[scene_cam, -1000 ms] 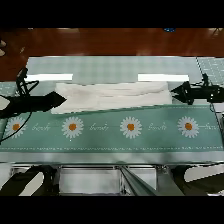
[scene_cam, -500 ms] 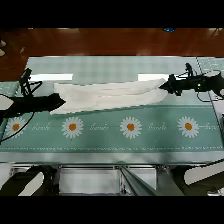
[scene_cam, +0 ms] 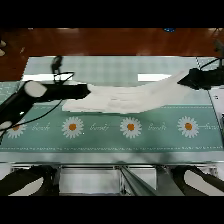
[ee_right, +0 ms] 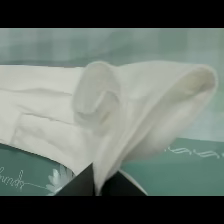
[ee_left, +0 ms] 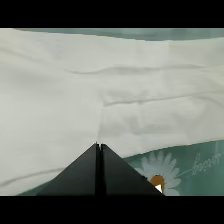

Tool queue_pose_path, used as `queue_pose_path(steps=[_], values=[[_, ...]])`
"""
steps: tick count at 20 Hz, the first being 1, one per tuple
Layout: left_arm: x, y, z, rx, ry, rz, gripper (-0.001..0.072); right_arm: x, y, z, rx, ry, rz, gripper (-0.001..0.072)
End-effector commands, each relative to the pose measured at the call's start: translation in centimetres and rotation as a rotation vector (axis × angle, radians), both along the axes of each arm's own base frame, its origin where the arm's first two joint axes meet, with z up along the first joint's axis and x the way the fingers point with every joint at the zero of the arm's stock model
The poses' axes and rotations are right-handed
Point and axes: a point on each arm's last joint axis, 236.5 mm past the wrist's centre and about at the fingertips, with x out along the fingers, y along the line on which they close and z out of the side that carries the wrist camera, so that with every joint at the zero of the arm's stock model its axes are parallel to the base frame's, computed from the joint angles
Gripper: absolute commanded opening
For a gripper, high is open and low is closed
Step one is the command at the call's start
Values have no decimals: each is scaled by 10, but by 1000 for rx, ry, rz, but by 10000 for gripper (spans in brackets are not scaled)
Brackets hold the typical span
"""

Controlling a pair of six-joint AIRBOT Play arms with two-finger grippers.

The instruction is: Fold the shirts.

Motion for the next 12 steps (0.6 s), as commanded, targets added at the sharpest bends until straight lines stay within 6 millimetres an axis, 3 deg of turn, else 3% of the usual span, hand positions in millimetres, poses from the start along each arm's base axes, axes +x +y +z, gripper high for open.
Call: queue_pose_path(steps=[1,3,5,7,10,12], values=[[-13,-119,-28,6,86,-254,18,-52,13,39,-38,-102,-22,22],[-32,-175,-51,25,152,-411,18,-75,23,53,-33,-141,-32,22],[-44,-211,-74,16,265,-419,18,-91,31,68,-21,-187,-40,22],[-57,-242,-90,9,329,-415,18,-100,36,81,-17,-227,-53,22],[-86,-281,-92,-3,327,-483,18,-109,47,92,20,-246,-33,22],[-105,-295,-90,-13,358,-487,18,-108,51,96,41,-262,-27,23]])
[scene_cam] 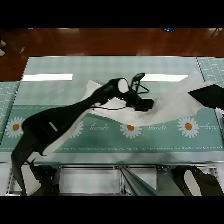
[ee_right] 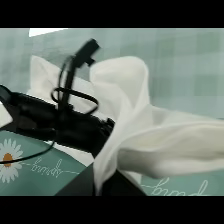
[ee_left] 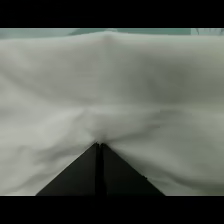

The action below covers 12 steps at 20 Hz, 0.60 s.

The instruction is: Fold the shirts.

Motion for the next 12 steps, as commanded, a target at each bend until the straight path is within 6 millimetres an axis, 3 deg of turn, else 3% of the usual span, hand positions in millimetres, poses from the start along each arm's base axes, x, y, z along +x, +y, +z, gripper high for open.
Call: queue_pose_path(steps=[1,3,6,9,10,12], values=[[-34,-29,-4,-2,41,-51,19,-4,7,10,29,-33,3,22],[-18,-17,6,-5,39,-34,19,-3,6,10,27,-34,0,23],[50,37,47,12,-74,57,19,-2,7,11,36,-31,-7,22],[118,139,115,162,-333,179,20,6,13,5,71,-5,11,22],[129,178,142,209,-412,222,20,12,21,3,90,3,35,22],[134,253,189,282,-524,315,20,29,48,-7,122,23,97,22]])
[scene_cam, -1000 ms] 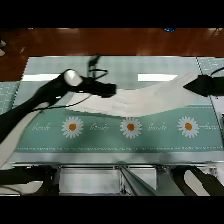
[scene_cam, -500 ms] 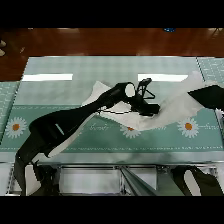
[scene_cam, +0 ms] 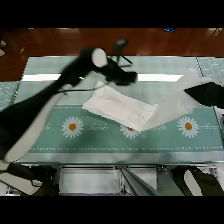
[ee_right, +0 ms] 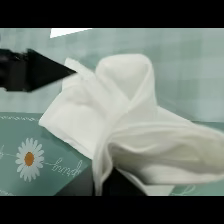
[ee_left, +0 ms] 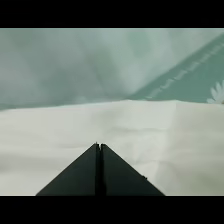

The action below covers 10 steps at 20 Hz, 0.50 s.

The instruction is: Fold the shirts.

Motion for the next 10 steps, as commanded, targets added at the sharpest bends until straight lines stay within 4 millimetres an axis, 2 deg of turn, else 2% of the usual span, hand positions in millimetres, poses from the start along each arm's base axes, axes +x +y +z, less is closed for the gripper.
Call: queue_pose_path(steps=[1,2,4,6,7,8,10], values=[[16,140,75,170,-222,187,20,29,43,-13,56,15,78,22],[6,176,92,187,-259,245,20,42,66,-18,73,20,109,22],[-24,235,110,201,-300,348,20,66,114,-29,85,22,177,22],[-62,273,108,208,-311,418,20,88,166,-46,91,52,255,23],[-82,281,102,198,-300,434,20,97,192,-58,97,79,293,23],[-104,280,95,156,-284,446,20,106,214,-71,98,103,322,23],[-135,267,76,50,-241,462,20,118,253,-101,123,170,364,23]])
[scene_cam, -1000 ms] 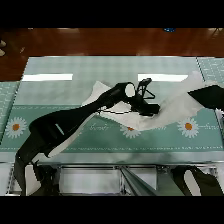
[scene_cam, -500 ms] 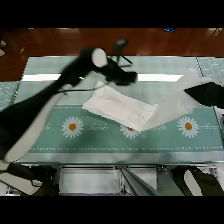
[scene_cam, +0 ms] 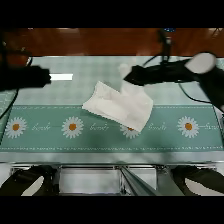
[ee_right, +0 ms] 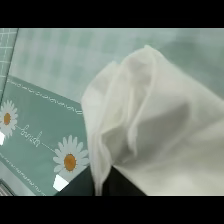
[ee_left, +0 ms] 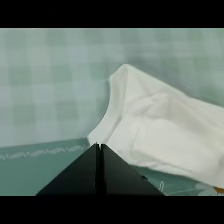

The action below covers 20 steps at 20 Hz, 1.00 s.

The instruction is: Fold the shirts.

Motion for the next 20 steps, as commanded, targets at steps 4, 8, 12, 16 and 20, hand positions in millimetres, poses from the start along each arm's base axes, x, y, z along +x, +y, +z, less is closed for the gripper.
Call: queue_pose_path(steps=[4,8,12,16,20], values=[[-79,-4,-79,-158,127,30,20,27,117,-93,52,182,112,23],[-82,-8,-124,-174,213,48,20,26,121,-122,52,260,137,412],[-71,-9,-126,-186,194,62,20,25,37,-63,23,262,179,412],[-71,-10,-126,-192,197,61,20,48,-144,25,-228,14,-161,412],[-70,-10,-126,-192,198,61,20,-26,-283,-21,-533,92,-553,412]])
